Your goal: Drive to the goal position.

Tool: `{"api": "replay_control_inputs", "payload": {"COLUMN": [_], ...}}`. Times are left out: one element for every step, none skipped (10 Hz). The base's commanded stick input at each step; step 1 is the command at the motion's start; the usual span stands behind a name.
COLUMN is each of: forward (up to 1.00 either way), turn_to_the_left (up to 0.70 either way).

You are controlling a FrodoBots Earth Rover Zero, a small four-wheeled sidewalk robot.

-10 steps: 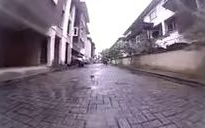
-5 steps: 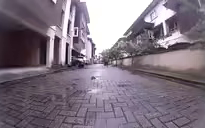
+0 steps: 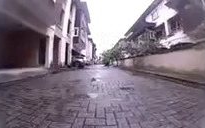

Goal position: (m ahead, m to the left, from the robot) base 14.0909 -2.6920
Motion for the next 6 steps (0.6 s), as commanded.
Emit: {"api": "replay_control_inputs", "payload": {"forward": [0.5, 0.5, 0.5, 0.5, 0.5, 0.5], "turn_to_the_left": [0.0, 0.0, 0.0, 0.0, 0.0, 0.0]}}
